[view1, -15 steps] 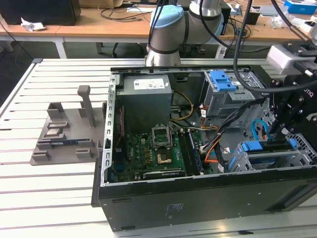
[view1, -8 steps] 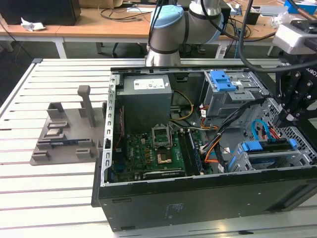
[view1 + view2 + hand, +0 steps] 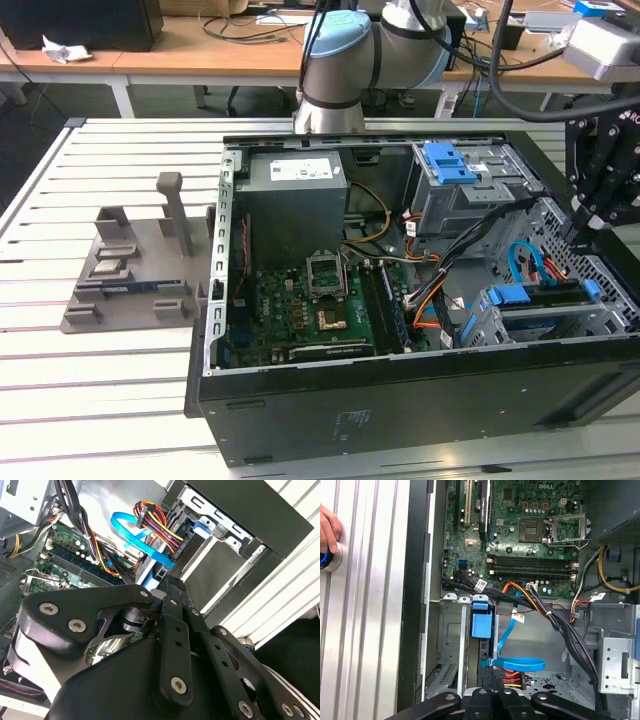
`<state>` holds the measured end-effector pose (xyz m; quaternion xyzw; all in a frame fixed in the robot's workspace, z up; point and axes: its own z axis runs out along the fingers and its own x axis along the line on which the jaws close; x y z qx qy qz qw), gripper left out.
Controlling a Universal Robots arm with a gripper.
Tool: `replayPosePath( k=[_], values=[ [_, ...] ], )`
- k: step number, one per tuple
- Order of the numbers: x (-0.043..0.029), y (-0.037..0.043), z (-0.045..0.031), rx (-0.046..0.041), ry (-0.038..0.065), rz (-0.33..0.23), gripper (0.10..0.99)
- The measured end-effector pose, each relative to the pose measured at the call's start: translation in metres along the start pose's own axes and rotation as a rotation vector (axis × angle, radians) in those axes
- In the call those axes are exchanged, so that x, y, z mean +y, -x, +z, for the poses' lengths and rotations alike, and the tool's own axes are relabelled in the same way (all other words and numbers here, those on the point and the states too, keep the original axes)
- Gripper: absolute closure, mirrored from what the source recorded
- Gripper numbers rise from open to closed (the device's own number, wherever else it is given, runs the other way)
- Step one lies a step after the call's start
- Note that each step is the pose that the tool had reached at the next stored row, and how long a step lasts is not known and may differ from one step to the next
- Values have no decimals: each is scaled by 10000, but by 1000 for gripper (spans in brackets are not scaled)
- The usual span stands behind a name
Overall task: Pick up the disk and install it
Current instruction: 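Insert the second disk wire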
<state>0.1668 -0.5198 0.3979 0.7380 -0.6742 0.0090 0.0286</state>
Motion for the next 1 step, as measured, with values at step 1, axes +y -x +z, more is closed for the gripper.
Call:
replayPosePath(
  k=[1],
  values=[
    [0, 0, 0, 0, 1, -1, 980]
  ],
)
